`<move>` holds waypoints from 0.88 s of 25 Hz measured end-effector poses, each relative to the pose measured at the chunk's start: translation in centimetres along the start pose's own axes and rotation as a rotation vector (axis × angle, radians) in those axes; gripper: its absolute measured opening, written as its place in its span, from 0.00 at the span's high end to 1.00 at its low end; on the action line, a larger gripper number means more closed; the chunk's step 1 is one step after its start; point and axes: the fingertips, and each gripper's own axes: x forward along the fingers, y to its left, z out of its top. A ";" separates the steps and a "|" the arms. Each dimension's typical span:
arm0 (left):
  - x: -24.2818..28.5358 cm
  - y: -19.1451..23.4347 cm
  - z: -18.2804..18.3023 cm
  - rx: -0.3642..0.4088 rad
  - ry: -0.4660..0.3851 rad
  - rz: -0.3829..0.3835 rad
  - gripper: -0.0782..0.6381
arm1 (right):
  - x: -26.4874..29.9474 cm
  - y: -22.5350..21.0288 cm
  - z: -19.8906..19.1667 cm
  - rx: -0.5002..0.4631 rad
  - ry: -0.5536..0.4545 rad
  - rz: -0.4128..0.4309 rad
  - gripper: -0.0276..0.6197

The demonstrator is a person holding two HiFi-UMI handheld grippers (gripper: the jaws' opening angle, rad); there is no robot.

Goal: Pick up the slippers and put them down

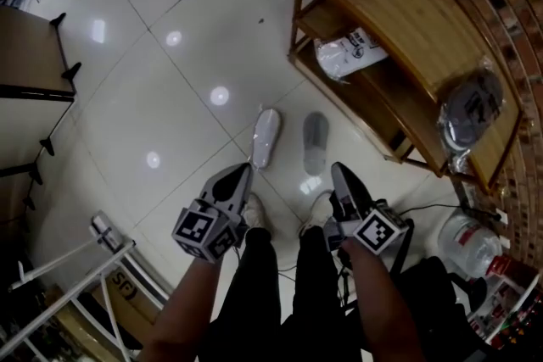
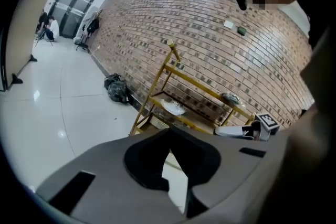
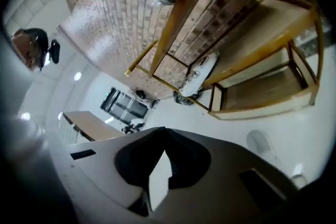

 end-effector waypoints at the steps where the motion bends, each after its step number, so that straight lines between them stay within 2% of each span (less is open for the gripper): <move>1: 0.1 -0.2 0.0 0.020 0.005 -0.002 0.89 | 0.1 0.3 0.3 -0.066 0.010 -0.002 0.95; 5: 0.3 -1.0 0.9 0.084 0.006 -0.022 0.89 | 0.1 1.6 1.2 -0.288 0.011 -0.018 0.95; 8: -0.1 -2.1 3.0 0.123 -0.026 -0.039 0.89 | -0.6 3.6 1.9 -0.480 0.027 -0.046 0.95; 11: -0.4 -3.1 5.3 0.156 -0.045 -0.056 0.89 | -1.6 5.7 3.2 -0.618 0.025 -0.062 0.95; 14: -0.7 -3.9 9.0 0.168 -0.087 -0.055 0.89 | -1.4 8.6 5.1 -0.726 0.005 -0.068 0.95; 19: -3.5 -7.2 15.9 0.218 -0.176 -0.067 0.89 | -2.0 16.0 9.3 -0.867 -0.069 -0.083 0.95; 22: -5.6 -9.1 19.0 0.248 -0.210 -0.065 0.89 | -2.5 20.1 11.2 -0.909 -0.116 -0.105 0.95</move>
